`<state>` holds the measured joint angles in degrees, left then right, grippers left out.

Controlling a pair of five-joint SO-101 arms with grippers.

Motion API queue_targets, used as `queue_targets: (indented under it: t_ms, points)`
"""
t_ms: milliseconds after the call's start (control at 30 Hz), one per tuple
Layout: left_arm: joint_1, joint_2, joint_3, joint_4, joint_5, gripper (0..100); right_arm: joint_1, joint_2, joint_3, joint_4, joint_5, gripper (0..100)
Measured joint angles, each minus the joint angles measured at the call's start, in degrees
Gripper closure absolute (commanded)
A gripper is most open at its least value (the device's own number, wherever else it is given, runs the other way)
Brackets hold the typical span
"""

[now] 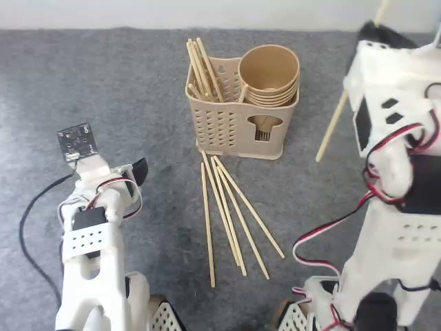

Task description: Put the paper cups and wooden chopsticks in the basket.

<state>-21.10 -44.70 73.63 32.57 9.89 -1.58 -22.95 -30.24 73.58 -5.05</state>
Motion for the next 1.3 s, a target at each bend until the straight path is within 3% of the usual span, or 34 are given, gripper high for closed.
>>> queue_targets:
  t_ms: [300, 467, 967, 1300]
  points:
    - [0.0, 0.0, 0.0, 0.0, 0.0, 71, -9.9, -0.1, 0.0, -15.9, 0.4, 99.1]
    - [0.0, 0.0, 0.0, 0.0, 0.0, 71, -16.1, -0.5, -0.3, -17.9, 0.4, 99.1]
    - [0.0, 0.0, 0.0, 0.0, 0.0, 71, -25.8, -11.9, -0.9, -5.8, 0.4, 99.1]
    - [0.0, 0.0, 0.0, 0.0, 0.0, 71, -30.2, -16.3, -0.9, 7.6, 0.4, 99.1]
